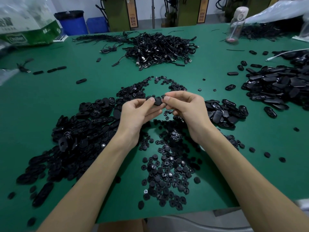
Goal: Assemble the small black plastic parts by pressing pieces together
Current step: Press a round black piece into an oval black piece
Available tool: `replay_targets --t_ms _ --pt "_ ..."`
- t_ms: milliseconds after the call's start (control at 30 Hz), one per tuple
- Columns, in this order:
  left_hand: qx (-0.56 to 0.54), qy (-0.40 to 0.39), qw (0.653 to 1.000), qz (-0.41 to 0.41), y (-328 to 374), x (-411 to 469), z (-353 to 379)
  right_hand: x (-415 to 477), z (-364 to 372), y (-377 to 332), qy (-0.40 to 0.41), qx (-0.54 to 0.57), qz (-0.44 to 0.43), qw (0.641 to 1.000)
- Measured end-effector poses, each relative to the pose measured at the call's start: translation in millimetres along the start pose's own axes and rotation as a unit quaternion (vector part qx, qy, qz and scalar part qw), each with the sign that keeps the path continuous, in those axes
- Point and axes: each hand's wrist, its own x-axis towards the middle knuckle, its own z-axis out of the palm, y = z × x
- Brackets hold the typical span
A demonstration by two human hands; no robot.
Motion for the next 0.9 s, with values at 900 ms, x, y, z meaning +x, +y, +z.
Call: replay_targets --t_ms 900 --pt "0.034 -0.034 0.999 0.025 -5.4 -1.8 7.9 2.0 2.4 8.6 0.044 -0.153 -0.098 0.982"
